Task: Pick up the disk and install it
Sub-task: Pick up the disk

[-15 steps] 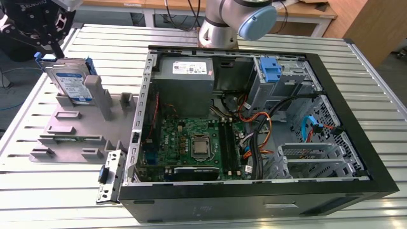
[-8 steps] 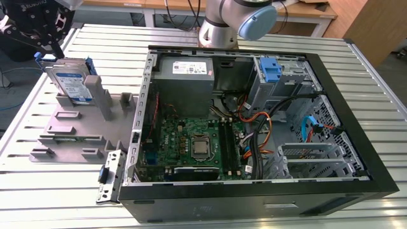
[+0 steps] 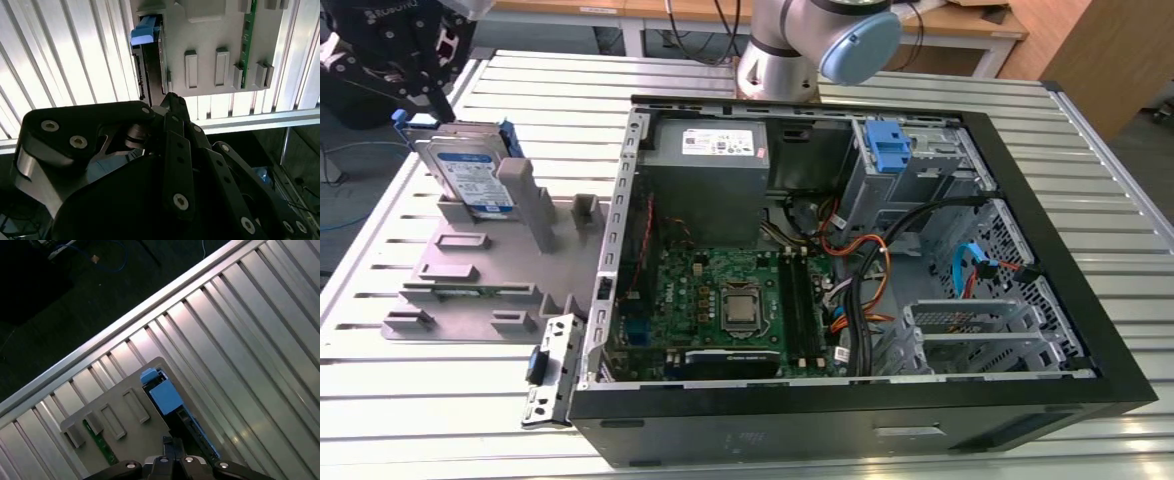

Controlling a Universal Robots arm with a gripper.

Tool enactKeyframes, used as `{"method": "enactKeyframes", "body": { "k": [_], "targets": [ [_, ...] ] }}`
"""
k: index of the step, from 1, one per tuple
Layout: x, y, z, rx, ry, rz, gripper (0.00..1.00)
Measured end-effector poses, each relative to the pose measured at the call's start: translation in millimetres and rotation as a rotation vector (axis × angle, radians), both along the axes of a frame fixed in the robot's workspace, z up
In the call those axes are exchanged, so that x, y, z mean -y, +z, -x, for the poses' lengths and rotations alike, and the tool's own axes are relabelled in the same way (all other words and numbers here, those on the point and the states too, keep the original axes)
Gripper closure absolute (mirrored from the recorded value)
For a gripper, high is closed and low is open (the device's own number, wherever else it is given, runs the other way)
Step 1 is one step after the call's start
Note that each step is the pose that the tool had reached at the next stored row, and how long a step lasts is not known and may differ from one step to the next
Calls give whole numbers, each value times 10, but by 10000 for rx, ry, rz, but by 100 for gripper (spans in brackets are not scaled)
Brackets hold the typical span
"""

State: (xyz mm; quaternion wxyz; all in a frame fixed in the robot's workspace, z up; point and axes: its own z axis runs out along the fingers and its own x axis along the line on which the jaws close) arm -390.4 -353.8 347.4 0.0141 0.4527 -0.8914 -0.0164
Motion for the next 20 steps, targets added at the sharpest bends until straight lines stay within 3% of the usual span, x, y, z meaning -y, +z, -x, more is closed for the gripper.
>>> {"method": "enactKeyframes", "body": {
  "k": [20],
  "targets": [
    [0, -9, 0, 0, 3473, -1, 89]
  ]
}}
